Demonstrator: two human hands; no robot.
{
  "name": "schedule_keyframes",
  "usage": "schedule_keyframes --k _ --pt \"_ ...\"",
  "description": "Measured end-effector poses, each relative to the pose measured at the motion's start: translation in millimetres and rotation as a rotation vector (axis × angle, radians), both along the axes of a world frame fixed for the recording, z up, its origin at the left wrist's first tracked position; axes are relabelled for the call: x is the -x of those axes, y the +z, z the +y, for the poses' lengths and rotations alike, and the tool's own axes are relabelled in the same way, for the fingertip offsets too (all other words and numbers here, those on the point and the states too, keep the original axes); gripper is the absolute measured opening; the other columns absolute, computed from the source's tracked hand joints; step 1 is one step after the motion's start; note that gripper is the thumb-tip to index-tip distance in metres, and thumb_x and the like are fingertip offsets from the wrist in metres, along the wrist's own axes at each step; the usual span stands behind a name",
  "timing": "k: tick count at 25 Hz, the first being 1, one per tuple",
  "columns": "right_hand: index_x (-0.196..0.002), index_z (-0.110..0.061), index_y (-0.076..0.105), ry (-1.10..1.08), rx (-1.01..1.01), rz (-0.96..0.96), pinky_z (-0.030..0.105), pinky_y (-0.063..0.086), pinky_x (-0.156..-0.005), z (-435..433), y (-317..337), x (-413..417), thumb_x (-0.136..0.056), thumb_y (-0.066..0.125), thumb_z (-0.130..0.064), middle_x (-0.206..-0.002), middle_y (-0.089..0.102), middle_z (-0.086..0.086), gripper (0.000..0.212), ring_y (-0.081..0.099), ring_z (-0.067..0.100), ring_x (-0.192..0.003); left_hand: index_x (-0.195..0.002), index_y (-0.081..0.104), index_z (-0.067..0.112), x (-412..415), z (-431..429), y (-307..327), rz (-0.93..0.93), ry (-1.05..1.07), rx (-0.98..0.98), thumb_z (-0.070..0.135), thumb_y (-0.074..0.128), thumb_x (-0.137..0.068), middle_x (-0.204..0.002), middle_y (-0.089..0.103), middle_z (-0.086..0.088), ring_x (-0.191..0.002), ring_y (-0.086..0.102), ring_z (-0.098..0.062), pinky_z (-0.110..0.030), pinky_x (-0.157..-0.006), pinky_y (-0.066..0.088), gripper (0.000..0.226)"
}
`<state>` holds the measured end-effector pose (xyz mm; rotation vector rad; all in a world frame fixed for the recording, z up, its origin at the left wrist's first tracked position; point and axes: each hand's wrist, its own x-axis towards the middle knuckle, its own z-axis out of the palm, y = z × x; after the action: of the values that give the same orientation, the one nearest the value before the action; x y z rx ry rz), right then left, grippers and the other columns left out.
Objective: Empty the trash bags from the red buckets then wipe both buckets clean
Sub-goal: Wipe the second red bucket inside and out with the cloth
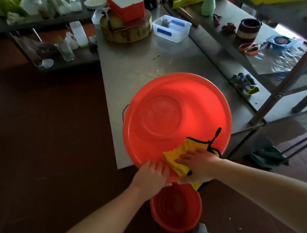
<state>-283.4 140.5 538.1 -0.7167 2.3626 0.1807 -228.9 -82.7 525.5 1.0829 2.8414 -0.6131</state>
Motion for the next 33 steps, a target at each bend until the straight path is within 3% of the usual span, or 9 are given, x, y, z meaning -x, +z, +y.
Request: schedule_keyframes --k 3,8,12,16,20,23,28,31,33 --pt "-0.159 -0.041 0.019 -0.153 0.033 -0.103 0.047 0.005 -0.122 -2.9 -7.5 17.5 -0.084 0.002 -0.086 -0.168 0.015 -0.006 0.088 0.009 0.021 -0.155 -0.121 0.066 0.011 4.2 2.0 -3.8 0.055 -0.102 0.018 0.062 0.042 -0.095 -0.109 0.073 -0.013 -0.096 0.069 -0.03 -0.04 -0.089 0.053 0.062" --pt "-0.16 -0.036 0.005 -0.111 0.016 -0.113 0.056 0.008 -0.121 -30.2 -48.0 48.3 -0.103 0.011 -0.06 -0.169 0.008 0.005 0.062 0.006 0.034 -0.154 -0.099 0.071 0.015 19.0 6.7 -10.1 0.099 -0.287 0.012 0.063 0.036 -0.098 -0.084 0.074 -0.004 -0.072 0.068 -0.021 -0.029 -0.07 0.053 0.059" --pt "-0.16 -0.033 0.013 -0.203 0.067 -0.083 0.054 0.011 -0.119 -54.1 -79.1 75.2 -0.104 0.017 -0.058 -0.168 0.014 0.003 0.062 0.012 0.031 -0.153 -0.107 0.07 0.011 22.7 9.6 -19.6 0.135 -0.315 -0.013 0.061 0.035 -0.1 -0.094 0.074 -0.008 -0.08 0.069 -0.023 -0.031 -0.075 0.055 0.061" --pt "-0.154 -0.029 0.033 -0.125 0.001 0.18 0.052 0.013 -0.121 -20.0 -95.3 95.6 -0.103 0.028 -0.056 -0.161 0.03 0.008 0.057 0.022 0.032 -0.149 -0.105 0.07 0.011 17.4 10.5 -25.7 0.158 -0.292 -0.045 0.061 0.038 -0.098 -0.093 0.074 -0.011 -0.082 0.071 -0.025 -0.035 -0.081 0.057 0.061" --pt "-0.156 -0.029 0.032 -0.04 -0.242 0.302 0.052 -0.006 -0.123 22.7 -90.7 128.4 -0.1 0.032 -0.059 -0.167 0.017 0.011 0.064 0.006 0.034 -0.155 -0.107 0.072 0.01 13.4 9.2 -22.8 0.246 -0.318 0.005 0.063 0.047 -0.094 -0.097 0.076 -0.015 -0.087 0.073 -0.028 -0.038 -0.087 0.057 0.06" --pt "-0.159 -0.027 0.025 -0.056 -0.226 0.257 0.054 -0.006 -0.123 12.7 -95.2 115.1 -0.102 0.026 -0.061 -0.168 0.015 0.009 0.066 0.005 0.034 -0.155 -0.107 0.073 0.01 15.0 14.1 -24.4 0.282 -0.345 0.006 0.065 0.048 -0.093 -0.098 0.075 -0.018 -0.088 0.074 -0.03 -0.038 -0.086 0.058 0.062" --pt "-0.161 -0.032 0.008 -0.378 0.11 -0.147 0.056 0.001 -0.121 -65.6 -106.3 89.6 -0.102 0.016 -0.064 -0.17 0.002 0.001 0.068 0.001 0.032 -0.155 -0.104 0.076 0.011 13.3 8.6 -27.5 0.283 -0.358 -0.006 0.066 0.054 -0.089 -0.096 0.076 -0.015 -0.086 0.074 -0.029 -0.036 -0.084 0.058 0.062" --pt "-0.161 -0.034 0.01 -0.273 0.144 -0.118 0.053 0.006 -0.121 -66.5 -106.6 88.6 -0.102 0.016 -0.065 -0.169 0.007 -0.002 0.067 0.006 0.028 -0.155 -0.104 0.074 0.01 15.6 4.8 -27.9 0.255 -0.332 -0.058 0.065 0.049 -0.093 -0.095 0.076 -0.013 -0.086 0.073 -0.027 -0.036 -0.084 0.056 0.061" --pt "-0.159 -0.035 0.02 -0.107 0.049 0.03 0.051 0.012 -0.12 -42.3 -104.2 97.9 -0.101 0.019 -0.065 -0.167 0.019 0.001 0.065 0.016 0.028 -0.153 -0.106 0.073 0.01 16.8 4.9 -28.5 0.234 -0.309 -0.074 0.063 0.044 -0.096 -0.095 0.075 -0.014 -0.087 0.073 -0.028 -0.036 -0.085 0.057 0.062"
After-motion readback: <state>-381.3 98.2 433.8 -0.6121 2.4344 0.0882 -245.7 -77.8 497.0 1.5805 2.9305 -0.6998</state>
